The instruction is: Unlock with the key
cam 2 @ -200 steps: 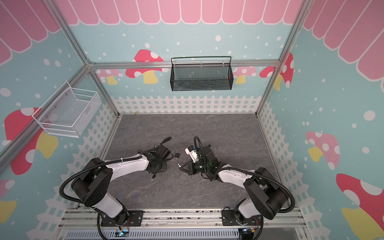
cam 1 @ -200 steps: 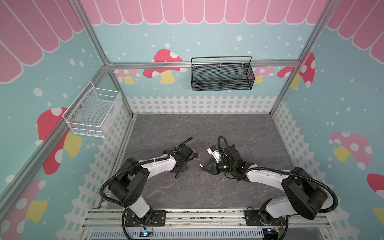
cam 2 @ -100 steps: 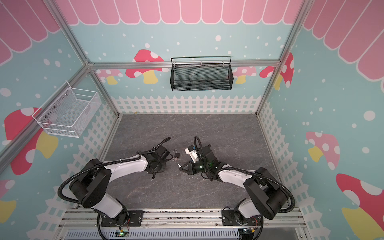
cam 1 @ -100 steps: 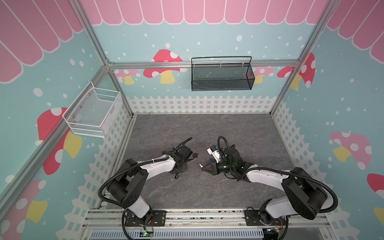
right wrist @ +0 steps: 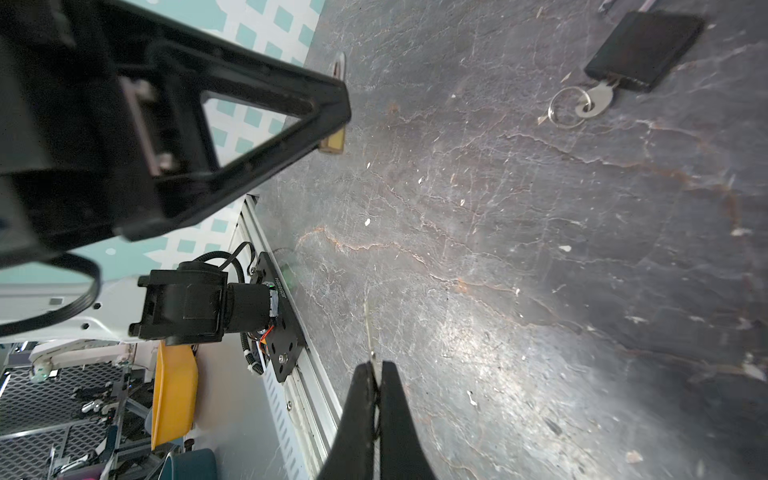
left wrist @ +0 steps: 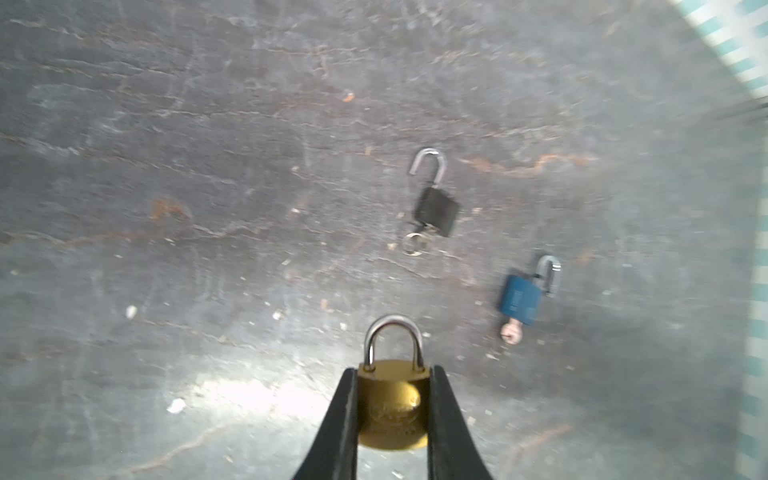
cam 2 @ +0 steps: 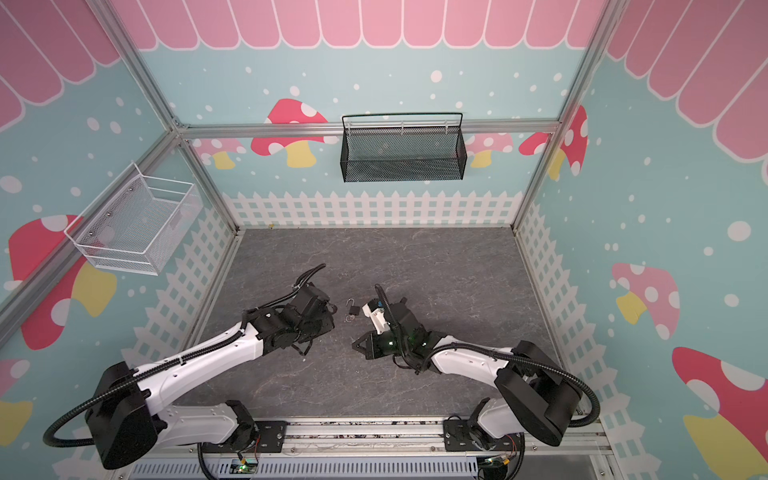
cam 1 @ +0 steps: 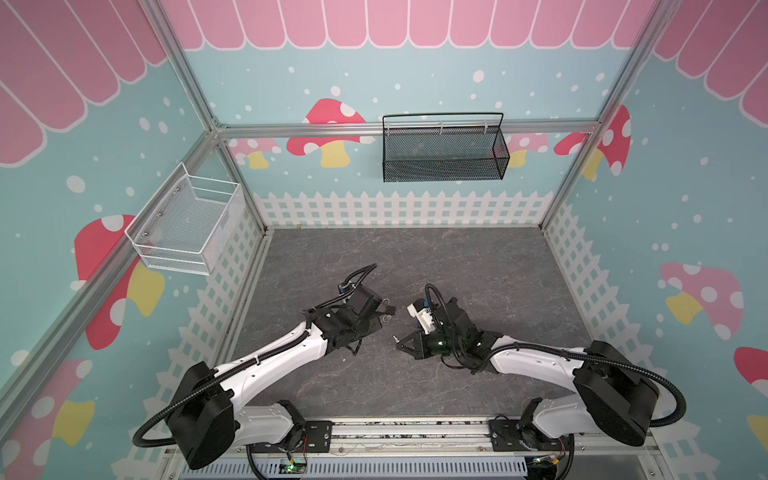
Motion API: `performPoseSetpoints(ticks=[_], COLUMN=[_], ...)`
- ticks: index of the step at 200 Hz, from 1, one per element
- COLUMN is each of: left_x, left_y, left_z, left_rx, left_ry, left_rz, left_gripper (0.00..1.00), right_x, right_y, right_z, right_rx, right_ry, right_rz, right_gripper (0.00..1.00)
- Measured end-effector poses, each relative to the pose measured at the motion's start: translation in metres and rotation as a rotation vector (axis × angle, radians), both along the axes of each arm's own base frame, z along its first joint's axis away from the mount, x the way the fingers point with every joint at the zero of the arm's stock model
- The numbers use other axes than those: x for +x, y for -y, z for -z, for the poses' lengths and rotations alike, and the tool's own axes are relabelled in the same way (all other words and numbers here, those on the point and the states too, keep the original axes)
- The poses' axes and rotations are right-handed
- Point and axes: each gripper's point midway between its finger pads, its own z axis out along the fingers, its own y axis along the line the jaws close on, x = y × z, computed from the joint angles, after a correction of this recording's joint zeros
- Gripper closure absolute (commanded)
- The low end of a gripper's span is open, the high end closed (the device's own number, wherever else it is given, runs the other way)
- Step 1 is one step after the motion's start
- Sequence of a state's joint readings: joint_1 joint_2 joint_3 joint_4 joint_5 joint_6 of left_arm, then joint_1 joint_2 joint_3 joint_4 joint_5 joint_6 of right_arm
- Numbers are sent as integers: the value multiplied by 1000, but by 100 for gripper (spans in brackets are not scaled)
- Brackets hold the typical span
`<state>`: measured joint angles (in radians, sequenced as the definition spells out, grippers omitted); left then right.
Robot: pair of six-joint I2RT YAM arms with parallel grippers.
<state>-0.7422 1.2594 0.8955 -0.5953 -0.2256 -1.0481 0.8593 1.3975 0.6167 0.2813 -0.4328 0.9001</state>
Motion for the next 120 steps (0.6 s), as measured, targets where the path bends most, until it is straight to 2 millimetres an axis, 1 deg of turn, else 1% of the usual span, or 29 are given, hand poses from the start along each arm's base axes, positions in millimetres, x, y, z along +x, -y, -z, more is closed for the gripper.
performPoseSetpoints(ticks=[17,53,69,120], left_x=[-5,-13,-14,-14], left_y=[6,15,16,11], left_z=[-15,-38,-42,-42], left_rx=[-58,-123,-126,-104], left_ry=[29,86,102,123], left_rz=[-15,-30,-42,-84], left_gripper=[100,100,100,100], right_x=[2,17,20,23], right_y=[-6,-11,-16,-31], right_z=[-6,-21,-28,-47], right_rx=[22,77,95,139], right_ry=[6,37,47,81], right_rz=[41,132,144,146], right_gripper=[100,100,100,100])
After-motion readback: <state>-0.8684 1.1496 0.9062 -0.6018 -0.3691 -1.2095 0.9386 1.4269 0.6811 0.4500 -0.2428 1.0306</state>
